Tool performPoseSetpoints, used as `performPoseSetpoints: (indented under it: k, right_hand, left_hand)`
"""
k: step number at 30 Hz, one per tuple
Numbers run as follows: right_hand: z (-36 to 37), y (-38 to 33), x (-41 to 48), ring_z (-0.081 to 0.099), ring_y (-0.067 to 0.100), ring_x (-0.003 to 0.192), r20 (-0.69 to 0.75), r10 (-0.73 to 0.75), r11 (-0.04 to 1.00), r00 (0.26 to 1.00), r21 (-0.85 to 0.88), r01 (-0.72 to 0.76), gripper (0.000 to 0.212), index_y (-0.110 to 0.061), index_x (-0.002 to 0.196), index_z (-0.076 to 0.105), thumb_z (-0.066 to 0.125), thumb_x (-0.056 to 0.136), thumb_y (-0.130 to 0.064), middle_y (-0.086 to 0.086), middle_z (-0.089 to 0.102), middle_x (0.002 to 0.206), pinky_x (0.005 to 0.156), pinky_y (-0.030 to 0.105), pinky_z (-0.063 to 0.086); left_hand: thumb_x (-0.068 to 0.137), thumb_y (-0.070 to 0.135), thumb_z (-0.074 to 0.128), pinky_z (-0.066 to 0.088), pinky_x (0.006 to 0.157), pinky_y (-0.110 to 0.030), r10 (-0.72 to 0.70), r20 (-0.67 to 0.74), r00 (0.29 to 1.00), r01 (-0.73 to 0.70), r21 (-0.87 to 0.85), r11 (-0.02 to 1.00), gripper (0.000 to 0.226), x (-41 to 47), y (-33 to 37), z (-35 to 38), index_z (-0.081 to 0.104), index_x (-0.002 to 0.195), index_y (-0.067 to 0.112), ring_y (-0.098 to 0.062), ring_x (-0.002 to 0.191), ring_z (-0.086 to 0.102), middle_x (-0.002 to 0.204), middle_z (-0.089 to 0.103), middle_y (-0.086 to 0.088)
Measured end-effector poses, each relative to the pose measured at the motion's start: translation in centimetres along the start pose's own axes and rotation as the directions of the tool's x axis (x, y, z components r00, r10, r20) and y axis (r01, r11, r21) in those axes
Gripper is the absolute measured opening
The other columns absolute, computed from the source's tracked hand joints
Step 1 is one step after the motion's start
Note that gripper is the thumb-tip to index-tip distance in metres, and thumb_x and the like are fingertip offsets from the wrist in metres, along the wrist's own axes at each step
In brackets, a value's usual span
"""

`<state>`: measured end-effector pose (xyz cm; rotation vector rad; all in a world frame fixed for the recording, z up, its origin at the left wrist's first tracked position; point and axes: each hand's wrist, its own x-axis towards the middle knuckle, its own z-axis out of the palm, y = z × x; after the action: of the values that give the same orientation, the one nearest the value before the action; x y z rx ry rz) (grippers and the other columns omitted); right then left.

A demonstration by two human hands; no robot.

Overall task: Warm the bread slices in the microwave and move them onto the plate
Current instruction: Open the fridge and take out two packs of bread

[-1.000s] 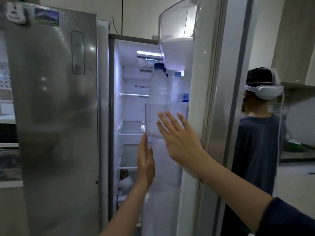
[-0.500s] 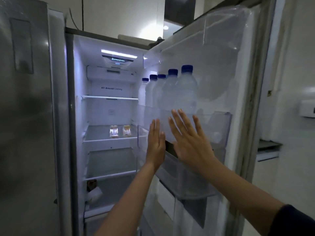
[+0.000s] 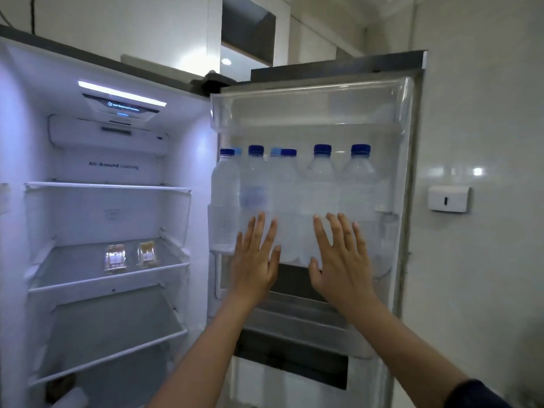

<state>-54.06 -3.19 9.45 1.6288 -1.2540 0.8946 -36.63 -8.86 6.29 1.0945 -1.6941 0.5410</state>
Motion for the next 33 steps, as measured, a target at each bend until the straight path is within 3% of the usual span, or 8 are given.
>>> performPoseSetpoints:
  k: [5,8,14,20,25,29,33]
  right_hand:
    - [2.9,2.9,0.4,0.031,0.031,0.131,0.033,0.101,0.991,0.994,0.087,-0.104,0.082,-0.011,0.138,0.038,0.071,0.066,-0.034,0.017,0.044,0.138,0.102,0.048,0.037]
    - [4.1,4.4,0.9,0.030,0.030,0.129,0.063,0.132,0.982,0.989,0.125,-0.139,0.083,-0.012,0.135,0.038,0.074,0.064,-0.034,0.017,0.044,0.136,0.097,0.048,0.040]
    - [5.6,6.0,1.3,0.040,0.039,0.129,0.089,0.142,0.977,0.986,0.146,-0.154,0.083,-0.012,0.135,0.036,0.078,0.066,-0.029,0.020,0.043,0.136,0.097,0.051,0.041]
    - [6.9,4.2,0.7,0.032,0.041,0.135,0.080,0.180,0.964,0.980,0.182,-0.192,0.075,-0.004,0.139,0.034,0.071,0.075,-0.015,0.022,0.034,0.146,0.101,0.056,0.037]
    - [7.5,-3.5,2.5,0.040,0.031,0.127,-0.102,-0.044,0.912,0.994,0.403,0.081,0.042,-0.009,0.123,0.045,0.043,0.084,-0.026,0.016,0.044,0.138,0.098,0.048,0.040]
    - [7.6,-13.4,6.5,0.046,0.030,0.123,-0.236,-0.155,0.805,0.959,0.533,0.261,0.032,-0.012,0.115,0.051,0.044,0.087,-0.026,0.017,0.053,0.130,0.099,0.041,0.039]
    - [9.7,-23.4,9.4,0.055,0.028,0.119,-0.173,-0.210,0.737,0.962,0.619,0.272,0.027,-0.012,0.108,0.061,0.051,0.085,-0.021,0.011,0.059,0.125,0.097,0.034,0.041]
  left_hand:
    - [0.097,0.038,0.029,0.001,0.120,-0.038,0.141,0.026,0.990,-0.143,0.155,0.977,0.060,0.8,-0.6,2.6,0.003,0.150,0.028,-0.014,0.147,-0.004,0.159,-0.005,0.004]
    - [0.097,0.037,0.032,-0.001,0.118,-0.037,0.166,0.050,0.985,-0.172,0.194,0.966,0.059,1.3,-0.3,3.8,0.010,0.150,0.024,-0.016,0.147,-0.003,0.159,0.003,-0.001]
    - [0.095,0.035,0.037,0.005,0.118,-0.041,0.186,0.094,0.978,-0.205,0.261,0.943,0.060,1.7,-0.8,4.8,0.016,0.149,0.023,-0.018,0.146,0.004,0.158,0.010,-0.003]
    - [0.095,0.035,0.036,0.012,0.116,-0.048,0.188,0.133,0.973,-0.218,0.275,0.937,0.056,0.3,-5.3,2.1,0.024,0.148,0.021,-0.019,0.145,0.010,0.157,0.015,-0.002]
    - [0.096,0.035,0.033,0.014,0.118,-0.044,0.214,0.275,0.937,-0.276,0.211,0.938,0.055,0.2,-11.4,-1.5,0.019,0.148,0.023,-0.017,0.146,0.009,0.157,0.010,0.001]
    - [0.096,0.035,0.028,0.015,0.117,-0.039,0.047,0.275,0.960,-0.095,0.161,0.982,0.054,-0.1,-18.2,-5.2,0.024,0.147,0.020,-0.018,0.145,0.015,0.157,0.016,-0.002]
    - [0.100,0.039,0.026,0.015,0.118,-0.035,-0.177,0.289,0.941,0.131,0.172,0.976,0.052,-1.4,-25.7,-9.5,0.023,0.148,0.019,-0.015,0.145,0.016,0.157,0.018,0.000]
